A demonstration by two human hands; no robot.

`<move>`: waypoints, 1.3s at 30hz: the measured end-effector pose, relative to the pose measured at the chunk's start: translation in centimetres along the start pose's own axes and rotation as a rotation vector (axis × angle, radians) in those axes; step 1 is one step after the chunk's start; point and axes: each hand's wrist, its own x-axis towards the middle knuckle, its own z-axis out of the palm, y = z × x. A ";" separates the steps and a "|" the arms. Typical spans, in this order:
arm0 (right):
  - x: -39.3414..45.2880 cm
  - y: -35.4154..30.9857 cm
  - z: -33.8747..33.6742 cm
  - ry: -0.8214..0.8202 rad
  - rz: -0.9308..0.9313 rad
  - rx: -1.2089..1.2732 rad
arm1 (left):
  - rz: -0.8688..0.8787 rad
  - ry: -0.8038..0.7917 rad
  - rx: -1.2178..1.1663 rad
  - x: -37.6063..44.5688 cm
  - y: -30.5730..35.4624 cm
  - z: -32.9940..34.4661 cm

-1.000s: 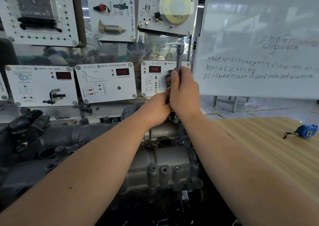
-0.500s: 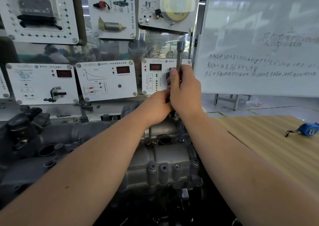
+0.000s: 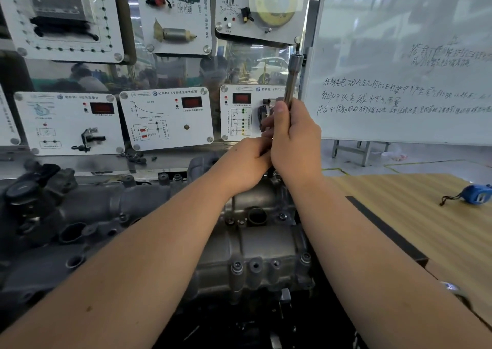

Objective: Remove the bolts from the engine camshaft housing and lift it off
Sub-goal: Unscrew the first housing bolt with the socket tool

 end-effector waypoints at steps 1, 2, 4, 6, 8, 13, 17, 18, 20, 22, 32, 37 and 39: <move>0.0 0.0 0.0 -0.007 0.005 -0.001 | -0.002 -0.005 0.010 0.0 0.1 0.0; 0.0 0.0 0.0 -0.013 0.007 -0.002 | -0.006 -0.004 0.020 0.1 0.1 0.0; 0.1 0.1 0.0 -0.012 0.011 0.015 | -0.015 0.003 0.039 0.2 0.2 0.0; 0.2 0.3 -0.1 0.016 0.016 0.035 | -0.025 0.002 0.052 0.3 0.2 0.0; 0.4 0.5 -0.2 0.053 -0.005 0.013 | -0.035 0.009 0.051 0.4 0.2 0.1; 0.3 0.4 -0.2 0.052 -0.032 -0.046 | -0.020 0.029 0.000 0.4 0.0 0.3; 0.0 0.1 -0.1 0.007 -0.013 -0.030 | -0.036 -0.007 -0.003 0.2 0.0 0.3; 0.0 0.1 -0.1 0.004 -0.011 -0.018 | -0.034 -0.009 -0.002 0.2 -0.1 0.3; 0.0 0.2 -0.2 0.001 -0.011 0.005 | -0.015 0.002 -0.006 0.2 -0.3 0.3; 0.0 0.3 -0.2 0.001 -0.026 -0.026 | 0.001 0.013 -0.002 0.2 -0.3 0.3; -0.2 -0.2 -0.1 -0.020 -0.037 -0.065 | 0.009 0.019 -0.017 0.1 -0.2 0.2; -0.1 0.0 -0.1 0.000 -0.073 -0.041 | 0.030 0.038 -0.019 0.0 -0.1 0.2; 0.0 0.3 -0.1 0.029 -0.059 -0.022 | 0.036 0.036 -0.031 0.1 -0.1 0.3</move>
